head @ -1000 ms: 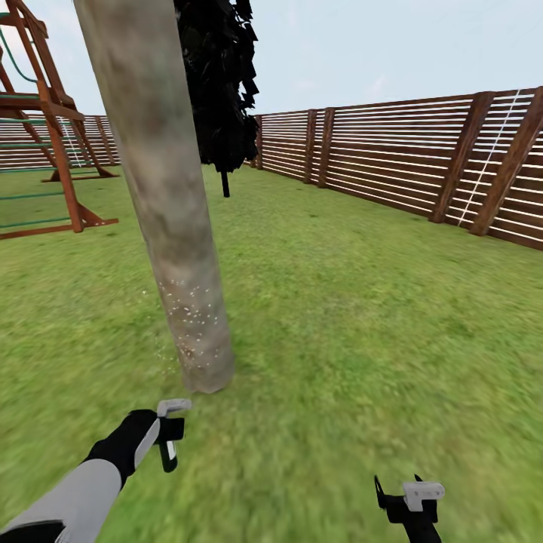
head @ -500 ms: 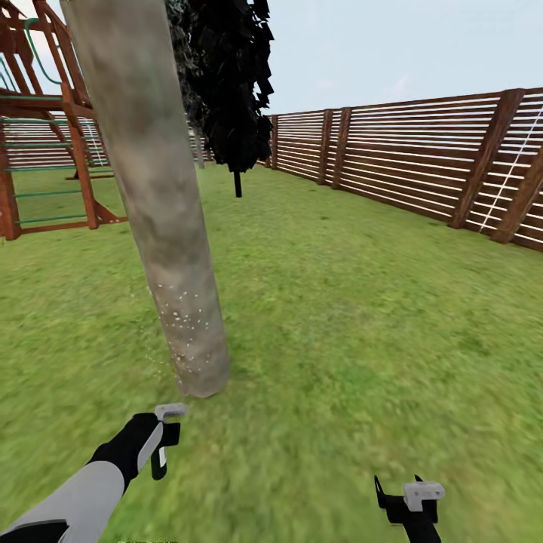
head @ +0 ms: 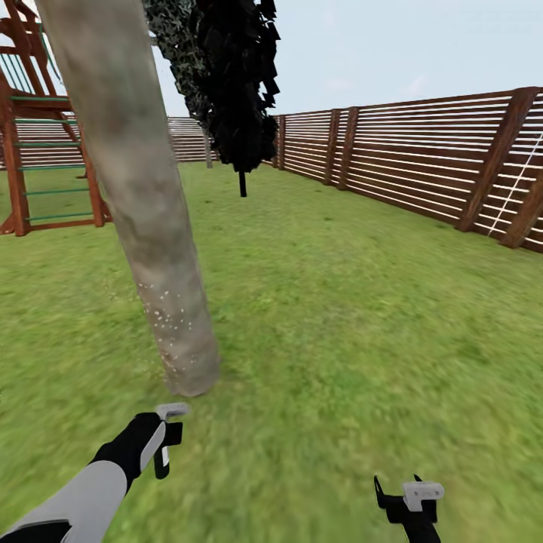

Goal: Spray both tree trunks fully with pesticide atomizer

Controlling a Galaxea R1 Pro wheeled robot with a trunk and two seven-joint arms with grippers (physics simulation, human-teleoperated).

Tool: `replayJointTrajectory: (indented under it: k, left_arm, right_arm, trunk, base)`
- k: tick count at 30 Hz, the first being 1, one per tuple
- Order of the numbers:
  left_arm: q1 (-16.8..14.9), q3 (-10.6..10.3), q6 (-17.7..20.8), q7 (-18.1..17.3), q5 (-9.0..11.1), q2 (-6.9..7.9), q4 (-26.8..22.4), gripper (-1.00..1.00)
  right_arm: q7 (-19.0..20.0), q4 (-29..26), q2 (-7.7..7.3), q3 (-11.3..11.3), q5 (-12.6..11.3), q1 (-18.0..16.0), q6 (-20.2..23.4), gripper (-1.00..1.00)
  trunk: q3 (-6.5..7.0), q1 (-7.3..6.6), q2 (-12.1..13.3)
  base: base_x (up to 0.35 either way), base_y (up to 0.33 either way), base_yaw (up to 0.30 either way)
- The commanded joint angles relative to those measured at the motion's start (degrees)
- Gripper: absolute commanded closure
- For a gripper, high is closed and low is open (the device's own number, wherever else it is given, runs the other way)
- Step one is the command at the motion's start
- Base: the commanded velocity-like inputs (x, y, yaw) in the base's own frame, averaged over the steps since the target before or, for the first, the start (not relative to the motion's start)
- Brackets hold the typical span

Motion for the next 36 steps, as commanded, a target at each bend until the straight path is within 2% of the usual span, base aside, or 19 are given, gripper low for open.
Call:
replayJointTrajectory:
  k: [1, 6, 19, 36]
  left_arm:
    - [0.00, -0.01, 0.00, 0.01, -0.04, -0.02, -0.01, 1.00]
    - [0.00, -0.01, 0.00, 0.01, 0.01, -0.08, 0.04, 1.00]
    - [0.00, -0.01, 0.02, 0.03, -0.02, -0.19, 0.04, 1.00]
    - [0.00, -0.01, 0.09, 0.03, -0.05, -0.26, -0.13, 1.00]
  right_arm:
    - [0.01, 0.00, 0.00, 0.01, 0.00, 0.01, 0.00, -1.00]
    - [-0.02, 0.00, 0.00, -0.01, 0.00, -0.01, 0.00, -1.00]
    - [0.02, 0.00, 0.00, 0.02, 0.00, 0.02, 0.00, -1.00]
    - [0.02, 0.00, 0.00, 0.03, 0.00, 0.01, 0.00, -1.00]
  trunk:
    - [0.00, 0.00, 0.00]
    - [0.00, 0.00, 0.00]
    - [0.00, 0.00, 0.00]
    - [0.00, 0.00, 0.00]
  base:
    - [0.146, -0.268, 0.164]
    - [0.158, -0.265, 0.217]
    - [0.122, -0.265, 0.022]
    - [0.000, -0.276, 0.268]
